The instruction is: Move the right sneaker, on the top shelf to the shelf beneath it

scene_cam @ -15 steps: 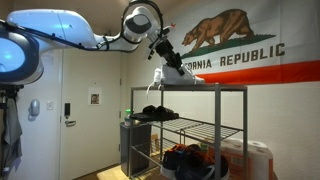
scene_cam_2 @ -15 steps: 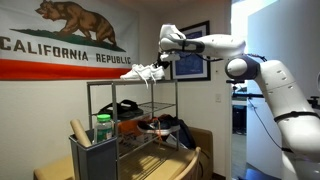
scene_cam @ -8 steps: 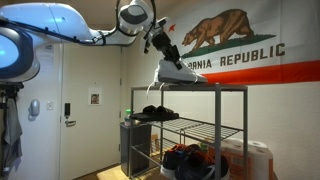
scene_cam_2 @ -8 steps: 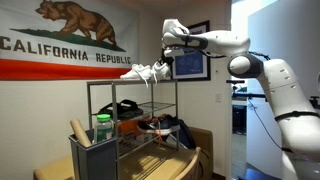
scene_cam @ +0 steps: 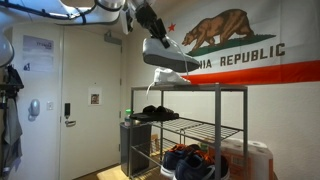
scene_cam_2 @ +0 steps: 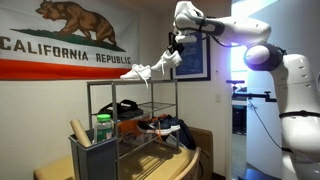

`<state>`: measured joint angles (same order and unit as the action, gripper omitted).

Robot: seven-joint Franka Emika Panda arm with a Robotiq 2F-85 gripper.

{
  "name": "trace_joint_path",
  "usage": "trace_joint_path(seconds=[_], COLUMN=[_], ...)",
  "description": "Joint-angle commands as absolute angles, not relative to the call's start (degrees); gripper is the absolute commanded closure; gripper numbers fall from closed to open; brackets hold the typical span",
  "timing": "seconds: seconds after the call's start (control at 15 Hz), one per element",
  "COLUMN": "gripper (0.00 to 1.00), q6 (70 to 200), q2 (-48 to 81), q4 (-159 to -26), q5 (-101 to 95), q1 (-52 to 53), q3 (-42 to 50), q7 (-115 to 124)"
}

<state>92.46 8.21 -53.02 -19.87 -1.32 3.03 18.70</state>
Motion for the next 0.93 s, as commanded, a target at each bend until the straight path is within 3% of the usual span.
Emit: trace_joint_path(seconds=[0.0, 0.87], gripper=[0.93, 0.93], q6=[93.06, 95.87], q2=[-4.3, -29.11], q4=[-66.4, -108.67], q5=[-17.57, -16.0], q1=[-2.66, -5.55], q3=[3.41, 6.16], q7=[15.57, 11.58])
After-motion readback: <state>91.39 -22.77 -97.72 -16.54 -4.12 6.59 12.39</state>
